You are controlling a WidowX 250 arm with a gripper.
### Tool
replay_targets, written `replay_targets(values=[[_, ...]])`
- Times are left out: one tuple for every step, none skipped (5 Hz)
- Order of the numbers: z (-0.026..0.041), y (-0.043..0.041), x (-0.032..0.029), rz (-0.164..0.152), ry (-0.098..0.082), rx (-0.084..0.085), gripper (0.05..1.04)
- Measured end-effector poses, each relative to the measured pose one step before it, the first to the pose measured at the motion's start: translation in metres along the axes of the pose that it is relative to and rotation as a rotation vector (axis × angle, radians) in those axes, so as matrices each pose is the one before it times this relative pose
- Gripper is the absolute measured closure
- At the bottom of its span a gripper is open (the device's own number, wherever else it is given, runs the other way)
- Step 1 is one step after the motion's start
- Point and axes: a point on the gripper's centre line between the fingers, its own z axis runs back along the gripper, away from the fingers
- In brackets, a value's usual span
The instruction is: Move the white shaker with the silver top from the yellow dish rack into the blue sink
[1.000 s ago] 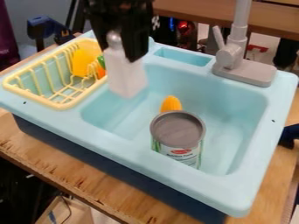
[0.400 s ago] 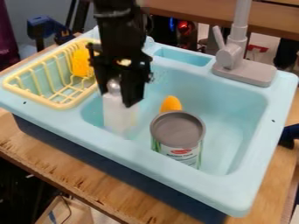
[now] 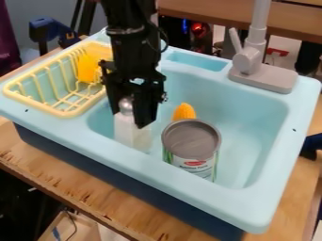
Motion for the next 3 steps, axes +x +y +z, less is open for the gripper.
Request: replay_targets(values=[[0.00375, 0.00036, -0.00334, 0.0239, 0.0205, 0.0164, 0.107], [0.03844, -0.01489, 0.00323, 0.0037, -0.0951, 0.0716, 0.077], [0.0392, -0.00938, 0.00373, 0.0101, -0.0659, 0.0707, 0.08]])
